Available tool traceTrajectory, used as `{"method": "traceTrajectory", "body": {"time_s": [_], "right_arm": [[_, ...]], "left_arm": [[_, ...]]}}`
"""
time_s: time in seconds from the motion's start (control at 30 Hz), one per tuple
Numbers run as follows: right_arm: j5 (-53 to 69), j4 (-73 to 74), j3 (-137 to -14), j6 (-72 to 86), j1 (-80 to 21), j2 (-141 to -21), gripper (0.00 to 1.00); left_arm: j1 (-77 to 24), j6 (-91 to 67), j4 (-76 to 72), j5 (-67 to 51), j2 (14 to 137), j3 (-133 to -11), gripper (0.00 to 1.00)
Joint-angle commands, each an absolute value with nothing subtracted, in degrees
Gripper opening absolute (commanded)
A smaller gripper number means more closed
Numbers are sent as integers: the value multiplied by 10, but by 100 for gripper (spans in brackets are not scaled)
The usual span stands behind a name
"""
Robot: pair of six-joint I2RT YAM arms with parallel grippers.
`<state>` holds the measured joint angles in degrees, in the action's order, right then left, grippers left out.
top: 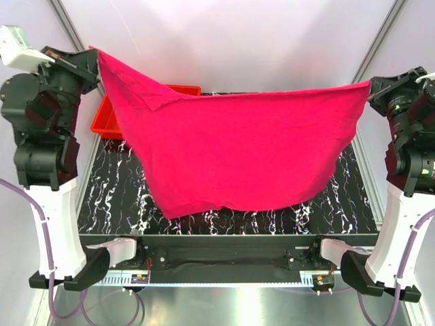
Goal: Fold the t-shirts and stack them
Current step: Flatten the tshirt out
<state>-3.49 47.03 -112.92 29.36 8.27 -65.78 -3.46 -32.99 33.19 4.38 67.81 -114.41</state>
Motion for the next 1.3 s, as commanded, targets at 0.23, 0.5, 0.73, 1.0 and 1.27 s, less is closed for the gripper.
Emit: {"method": "traceTrajectory", "body": {"time_s": [0.23,0.5,0.73,1.0,1.27], "right_arm": [[-44,518,-1208,330,84,-607,0],[-31,610,-1271,330,84,-556,0],[-31,660,-1309,338,84,-521,0],[-31,589,-1096,346,84,-469,0],[-54,395,-727,346,84,-431,0]], "left_arm": [[-32,-329,320,44,633,-1307,0],[-33,-313,344,49,571,-1353,0],[-43,-314,348,56,531,-1355,0],[-45,-314,309,47,518,-1218,0],[-45,-304,190,19,514,-889,0]]}}
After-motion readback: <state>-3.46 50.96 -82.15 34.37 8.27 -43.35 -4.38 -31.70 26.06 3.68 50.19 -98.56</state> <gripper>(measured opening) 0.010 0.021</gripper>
